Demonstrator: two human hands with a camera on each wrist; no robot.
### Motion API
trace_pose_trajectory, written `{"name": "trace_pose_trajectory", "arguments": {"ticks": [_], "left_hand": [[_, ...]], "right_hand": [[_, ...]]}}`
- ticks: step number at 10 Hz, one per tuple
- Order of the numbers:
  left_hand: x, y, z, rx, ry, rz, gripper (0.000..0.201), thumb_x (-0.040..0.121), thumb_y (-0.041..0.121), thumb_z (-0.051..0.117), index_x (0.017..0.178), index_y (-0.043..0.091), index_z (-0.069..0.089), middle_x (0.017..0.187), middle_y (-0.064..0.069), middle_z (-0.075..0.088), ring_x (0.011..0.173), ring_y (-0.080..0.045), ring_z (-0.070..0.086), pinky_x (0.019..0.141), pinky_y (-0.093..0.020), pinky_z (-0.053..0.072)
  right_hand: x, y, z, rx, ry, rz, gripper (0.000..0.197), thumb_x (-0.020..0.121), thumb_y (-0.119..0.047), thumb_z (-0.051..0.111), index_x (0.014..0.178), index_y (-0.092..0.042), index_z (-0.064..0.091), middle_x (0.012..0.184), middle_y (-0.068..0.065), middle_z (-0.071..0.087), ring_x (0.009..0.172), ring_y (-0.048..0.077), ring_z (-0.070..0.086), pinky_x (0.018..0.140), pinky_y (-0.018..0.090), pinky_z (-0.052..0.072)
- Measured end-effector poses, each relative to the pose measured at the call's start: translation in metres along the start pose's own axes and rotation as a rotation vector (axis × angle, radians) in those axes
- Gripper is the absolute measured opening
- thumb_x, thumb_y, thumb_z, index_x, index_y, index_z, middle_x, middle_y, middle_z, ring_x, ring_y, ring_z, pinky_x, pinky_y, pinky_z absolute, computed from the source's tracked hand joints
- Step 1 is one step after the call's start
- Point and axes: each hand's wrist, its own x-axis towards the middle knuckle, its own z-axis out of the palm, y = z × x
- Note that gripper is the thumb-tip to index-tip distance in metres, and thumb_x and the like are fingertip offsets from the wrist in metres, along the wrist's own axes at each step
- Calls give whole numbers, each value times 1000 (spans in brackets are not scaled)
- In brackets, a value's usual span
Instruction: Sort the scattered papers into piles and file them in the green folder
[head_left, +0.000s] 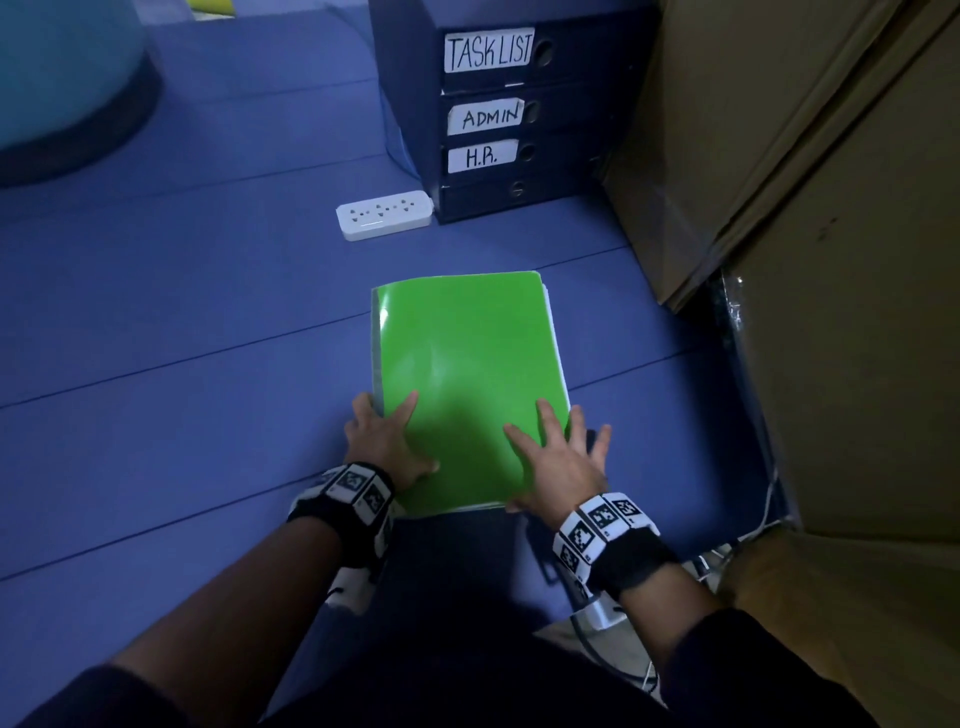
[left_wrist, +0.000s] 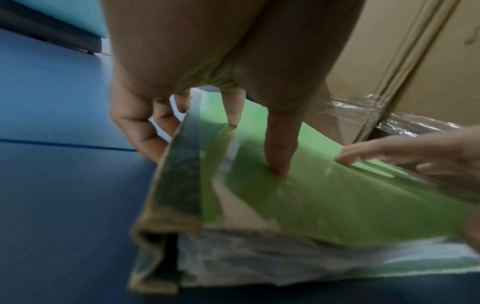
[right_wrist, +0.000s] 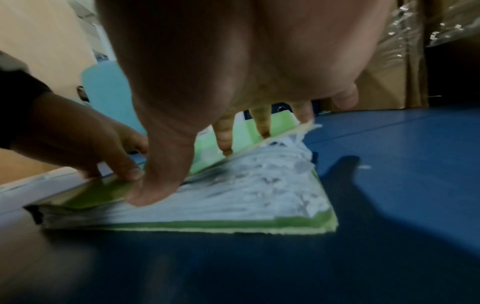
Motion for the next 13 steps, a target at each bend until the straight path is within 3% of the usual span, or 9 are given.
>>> {"name": "trace_pose_trajectory", "arguments": {"ticks": [2,4,6,8,9,10,11,12,13], "left_hand": [[12,18,0,-43,-15,41,100,68,36,81,148,39,21,151,-11,0,136,-40,19,116,-45,22],[21,24,-14,-260,-67,201,77,75,24,77,143,24,41,158,-18,2,146,-28,9,117,-31,13],[14,27,-35,-325,-11,246,65,82,18,71,141,19,43,155,-15,19,144,-20,20,108,-22,20],[-1,19,-55,-373,61,230,58,83,15,70,137,14,49,149,-17,32,138,-25,34,107,-26,27],[-13,10,-59,-387,61,219,59,81,18,71,136,12,50,143,-17,41,136,-26,37,111,-32,29],[-22,2,-62,-420,75,204,56,82,7,70,135,10,50,137,-15,46,127,-26,46,106,-25,33],[-33,-3,-69,-482,72,195,52,85,0,64,134,6,49,128,-8,46,107,-14,50,78,4,32],[-40,-12,-75,-509,103,213,49,87,7,64,134,12,50,118,-1,45,100,-9,45,74,3,31],[-44,-27,-80,-572,95,186,42,85,15,67,125,20,57,118,-3,56,97,-15,53,90,-22,41]], "right_hand": [[11,-8,4,34,1,-69,88,76,-51,69,145,-48,14,160,-3,-5,145,38,-6,107,69,-4],[47,28,-11,94,44,65,84,83,-24,68,146,-43,17,160,-1,-7,144,42,-11,104,72,-7],[76,61,-41,74,105,230,90,80,7,47,147,-45,15,158,6,4,142,41,7,109,65,14],[97,79,-59,205,77,272,94,81,12,54,147,-45,19,159,-2,-3,145,38,-3,112,64,15],[98,79,-63,201,46,280,97,80,12,55,148,-43,16,160,-1,-6,145,37,-7,112,64,11],[102,78,-64,216,23,284,94,81,5,60,149,-43,16,160,1,-8,145,38,-8,111,66,11],[101,80,-73,194,-52,283,92,79,-25,75,149,-40,17,160,4,-4,144,42,-5,110,67,15],[94,75,-79,186,-33,273,96,70,-56,75,148,-35,23,159,8,4,143,44,4,110,66,17],[88,59,-82,288,215,211,82,75,-59,68,142,-23,38,154,13,24,138,41,25,110,62,23]]}}
